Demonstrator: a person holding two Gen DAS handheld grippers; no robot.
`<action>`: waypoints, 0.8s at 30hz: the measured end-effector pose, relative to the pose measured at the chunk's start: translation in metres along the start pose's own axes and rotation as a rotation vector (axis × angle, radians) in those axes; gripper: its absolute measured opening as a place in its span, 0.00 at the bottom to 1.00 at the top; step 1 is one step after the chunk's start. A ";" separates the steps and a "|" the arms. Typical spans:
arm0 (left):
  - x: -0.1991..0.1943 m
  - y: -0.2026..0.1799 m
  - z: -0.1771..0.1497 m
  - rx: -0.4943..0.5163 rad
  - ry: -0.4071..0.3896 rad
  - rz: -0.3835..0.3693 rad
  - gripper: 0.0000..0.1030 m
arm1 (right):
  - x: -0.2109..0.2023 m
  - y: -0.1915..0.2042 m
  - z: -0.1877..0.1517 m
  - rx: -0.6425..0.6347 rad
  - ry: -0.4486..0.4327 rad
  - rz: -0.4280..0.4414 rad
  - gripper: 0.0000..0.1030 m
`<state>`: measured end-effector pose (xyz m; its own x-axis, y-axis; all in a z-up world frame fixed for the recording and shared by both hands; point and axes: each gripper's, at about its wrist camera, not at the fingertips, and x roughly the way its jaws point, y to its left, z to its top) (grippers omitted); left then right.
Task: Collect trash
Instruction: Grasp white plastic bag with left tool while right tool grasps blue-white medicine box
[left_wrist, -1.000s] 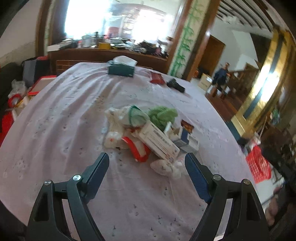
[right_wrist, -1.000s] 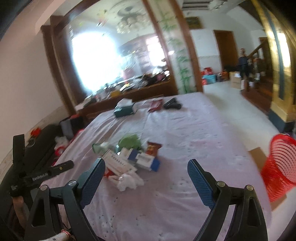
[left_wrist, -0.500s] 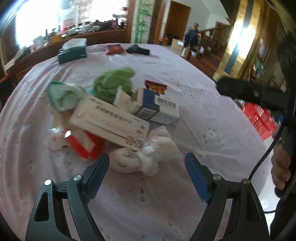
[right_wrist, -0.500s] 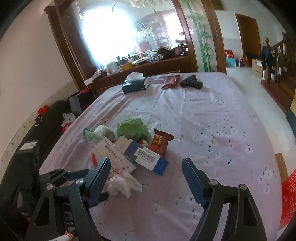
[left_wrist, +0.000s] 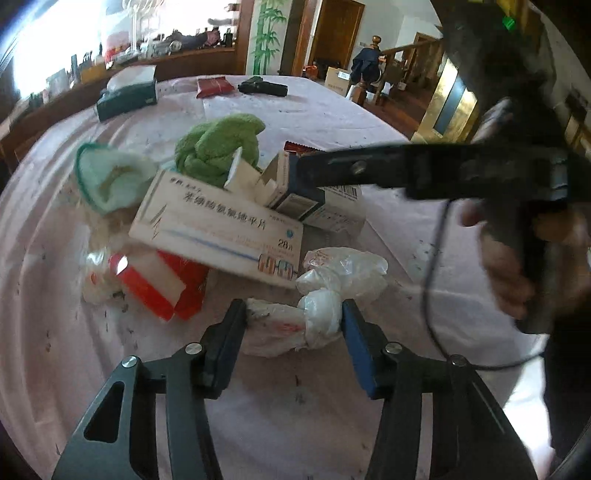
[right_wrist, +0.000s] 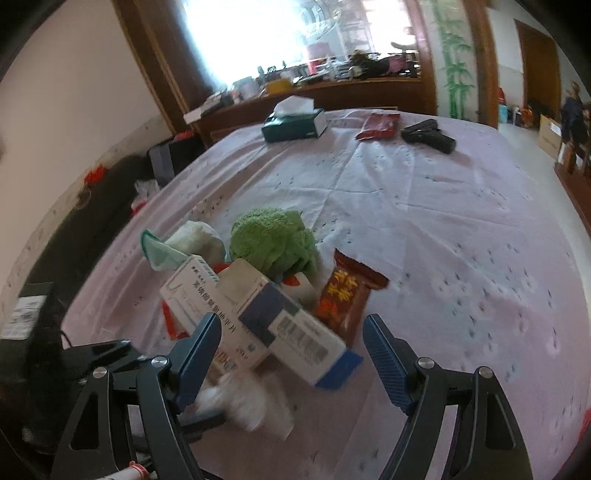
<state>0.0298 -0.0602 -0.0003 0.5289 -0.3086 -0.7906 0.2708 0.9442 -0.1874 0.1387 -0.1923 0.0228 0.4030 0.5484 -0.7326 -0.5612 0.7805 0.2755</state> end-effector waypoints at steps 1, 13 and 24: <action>-0.003 0.003 0.000 -0.012 0.002 -0.007 0.49 | 0.005 0.001 0.001 -0.012 0.009 -0.007 0.80; -0.024 0.019 0.002 -0.080 0.001 -0.041 0.49 | 0.010 0.009 -0.022 0.022 0.048 -0.070 0.44; -0.023 -0.014 0.004 -0.028 0.012 -0.066 0.50 | -0.088 -0.010 -0.082 0.278 -0.118 -0.108 0.37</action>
<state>0.0170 -0.0664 0.0229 0.5012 -0.3689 -0.7828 0.2817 0.9249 -0.2555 0.0498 -0.2726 0.0334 0.5399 0.4763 -0.6940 -0.2980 0.8793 0.3716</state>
